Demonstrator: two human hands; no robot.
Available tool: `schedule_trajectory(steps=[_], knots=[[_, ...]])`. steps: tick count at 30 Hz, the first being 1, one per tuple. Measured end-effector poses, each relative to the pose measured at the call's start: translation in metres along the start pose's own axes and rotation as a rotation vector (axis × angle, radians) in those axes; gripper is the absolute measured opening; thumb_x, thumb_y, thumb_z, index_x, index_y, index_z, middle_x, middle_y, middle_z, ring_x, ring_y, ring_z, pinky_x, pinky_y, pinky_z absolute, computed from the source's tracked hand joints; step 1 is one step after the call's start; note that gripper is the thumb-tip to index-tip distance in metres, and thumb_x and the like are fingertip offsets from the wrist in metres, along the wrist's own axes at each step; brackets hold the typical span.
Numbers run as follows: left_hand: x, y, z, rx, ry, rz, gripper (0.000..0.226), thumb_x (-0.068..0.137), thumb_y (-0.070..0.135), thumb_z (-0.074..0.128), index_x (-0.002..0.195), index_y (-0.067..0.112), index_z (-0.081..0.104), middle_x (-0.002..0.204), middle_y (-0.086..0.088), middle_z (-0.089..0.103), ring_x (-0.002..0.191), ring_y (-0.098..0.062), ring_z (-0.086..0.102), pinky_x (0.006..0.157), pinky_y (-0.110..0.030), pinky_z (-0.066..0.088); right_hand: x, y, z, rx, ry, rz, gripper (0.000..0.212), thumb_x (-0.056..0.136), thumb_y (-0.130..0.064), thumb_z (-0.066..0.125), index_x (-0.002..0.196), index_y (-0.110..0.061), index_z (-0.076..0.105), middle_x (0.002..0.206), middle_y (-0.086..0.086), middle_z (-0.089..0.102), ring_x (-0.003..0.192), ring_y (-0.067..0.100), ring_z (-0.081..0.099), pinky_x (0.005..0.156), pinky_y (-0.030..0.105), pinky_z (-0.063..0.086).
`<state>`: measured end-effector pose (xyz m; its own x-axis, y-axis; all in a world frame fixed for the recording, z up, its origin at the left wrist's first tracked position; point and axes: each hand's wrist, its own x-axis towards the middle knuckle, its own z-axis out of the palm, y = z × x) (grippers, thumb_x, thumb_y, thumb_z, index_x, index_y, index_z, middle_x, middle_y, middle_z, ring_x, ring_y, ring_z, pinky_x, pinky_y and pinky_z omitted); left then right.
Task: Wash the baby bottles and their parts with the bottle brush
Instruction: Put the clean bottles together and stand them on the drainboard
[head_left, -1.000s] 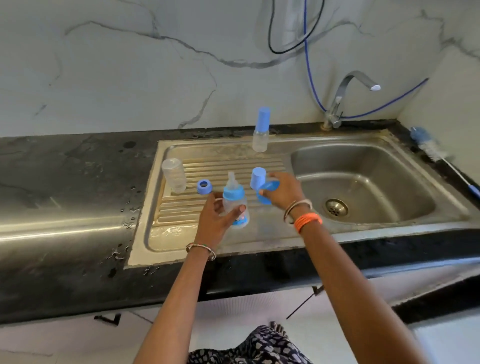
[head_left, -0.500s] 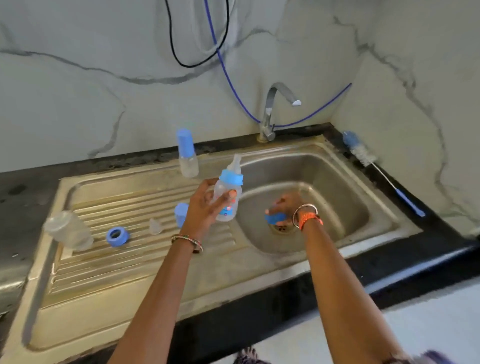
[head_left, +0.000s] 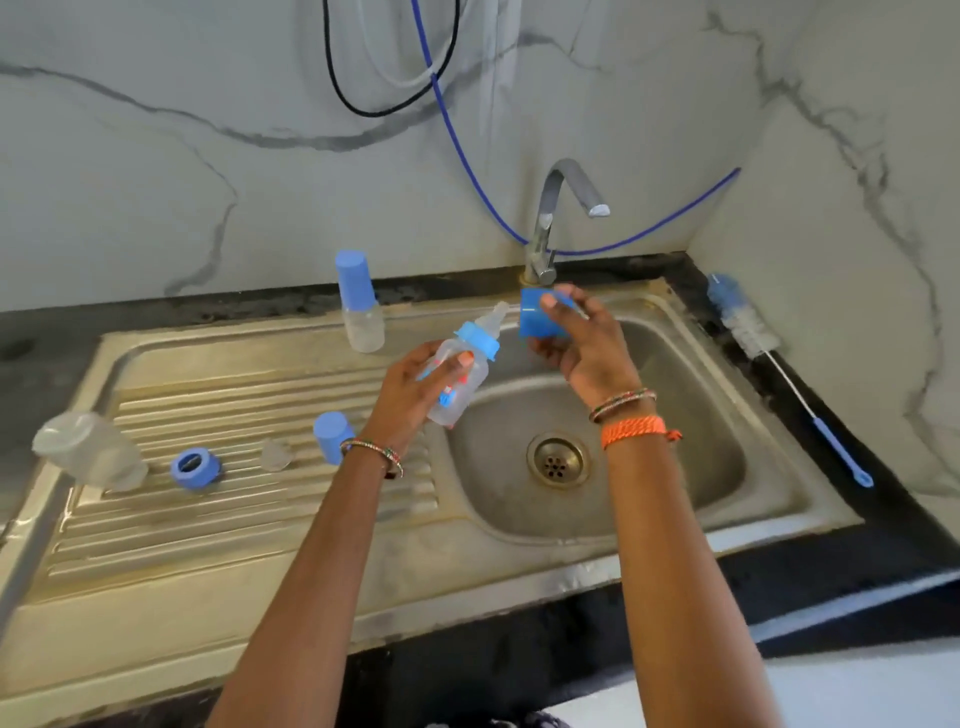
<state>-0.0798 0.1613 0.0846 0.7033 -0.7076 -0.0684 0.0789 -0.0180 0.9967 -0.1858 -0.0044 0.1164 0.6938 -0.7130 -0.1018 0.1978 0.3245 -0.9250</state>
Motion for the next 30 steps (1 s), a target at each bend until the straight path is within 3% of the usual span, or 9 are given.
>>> schedule_trajectory(steps=[2,6,11,15,18,22,25,28,30], knots=[[-0.003,0.008,0.0,0.008,0.021,-0.003,0.041,0.067,0.044,0.073,0.097,0.015,0.067,0.075,0.007,0.065,0.072,-0.012,0.06,0.069,-0.038,0.05,-0.005,-0.016,0.019,-0.146,-0.048,-0.069,0.013,0.087,-0.021,0.066,0.099,-0.024,0.061,0.101,0.001,0.063,0.085,0.014,0.062,0.068,0.028,0.051],[-0.004,0.023,-0.002,0.01,0.021,0.044,0.02,0.075,0.031,0.076,0.087,0.018,0.067,0.067,0.012,0.063,0.066,-0.008,0.059,0.068,-0.039,0.048,-0.007,-0.028,0.044,-0.339,-0.14,-0.1,0.019,0.09,-0.026,0.063,0.109,-0.024,0.063,0.097,-0.005,0.065,0.084,0.009,0.062,0.075,0.033,0.052],[-0.008,0.044,-0.006,-0.102,0.093,0.043,0.049,0.053,0.053,0.074,0.082,0.013,0.066,0.07,0.0,0.061,0.065,-0.016,0.057,0.06,-0.031,0.047,-0.013,-0.027,0.081,-0.453,-0.177,-0.148,0.015,0.093,-0.023,0.057,0.106,-0.022,0.065,0.094,-0.004,0.063,0.087,0.014,0.062,0.08,0.04,0.055],[-0.011,0.058,-0.012,-0.203,0.174,0.07,0.044,0.053,0.051,0.077,0.072,0.014,0.064,0.07,-0.009,0.057,0.066,-0.024,0.054,0.061,-0.036,0.046,-0.016,-0.03,0.104,-0.422,-0.154,-0.288,0.013,0.093,-0.016,0.058,0.104,-0.016,0.065,0.092,-0.003,0.061,0.079,0.01,0.062,0.071,0.027,0.055],[-0.02,0.061,-0.014,-0.232,0.232,0.116,0.051,0.055,0.052,0.076,0.078,0.008,0.066,0.071,-0.01,0.057,0.066,-0.024,0.054,0.065,-0.042,0.045,-0.02,-0.036,0.117,-0.502,-0.172,-0.342,0.011,0.091,-0.013,0.059,0.099,-0.015,0.066,0.09,-0.007,0.062,0.073,0.004,0.061,0.065,0.018,0.053],[-0.031,0.054,-0.012,0.034,0.408,0.301,0.045,0.068,0.042,0.08,0.091,0.005,0.067,0.074,0.0,0.064,0.065,-0.011,0.059,0.064,-0.026,0.047,-0.027,-0.022,0.125,-0.641,-0.047,-0.391,0.011,0.085,-0.025,0.064,0.095,-0.02,0.066,0.089,-0.007,0.065,0.082,0.013,0.063,0.079,0.033,0.057],[-0.034,0.04,-0.012,0.341,0.556,0.495,0.048,0.069,0.041,0.076,0.104,0.012,0.062,0.089,0.01,0.058,0.077,-0.008,0.056,0.067,-0.016,0.044,-0.027,-0.011,0.128,-0.944,0.059,-0.377,0.029,0.084,-0.044,0.063,0.099,-0.021,0.064,0.098,0.001,0.066,0.089,0.021,0.062,0.081,0.039,0.053],[-0.032,0.027,-0.021,0.502,0.557,0.555,0.066,0.068,0.057,0.064,0.113,0.01,0.058,0.1,0.009,0.051,0.085,-0.006,0.049,0.069,-0.015,0.038,-0.026,-0.007,0.132,-1.035,-0.027,-0.364,0.04,0.085,-0.05,0.061,0.106,-0.016,0.062,0.103,0.003,0.065,0.093,0.022,0.06,0.083,0.037,0.052],[-0.029,0.027,-0.035,0.493,0.483,0.507,0.061,0.067,0.053,0.073,0.112,0.014,0.057,0.097,0.009,0.053,0.082,-0.006,0.051,0.068,-0.015,0.042,-0.026,-0.012,0.13,-0.968,-0.156,-0.273,0.042,0.087,-0.05,0.059,0.109,-0.015,0.06,0.103,0.004,0.065,0.094,0.021,0.063,0.082,0.034,0.053]])
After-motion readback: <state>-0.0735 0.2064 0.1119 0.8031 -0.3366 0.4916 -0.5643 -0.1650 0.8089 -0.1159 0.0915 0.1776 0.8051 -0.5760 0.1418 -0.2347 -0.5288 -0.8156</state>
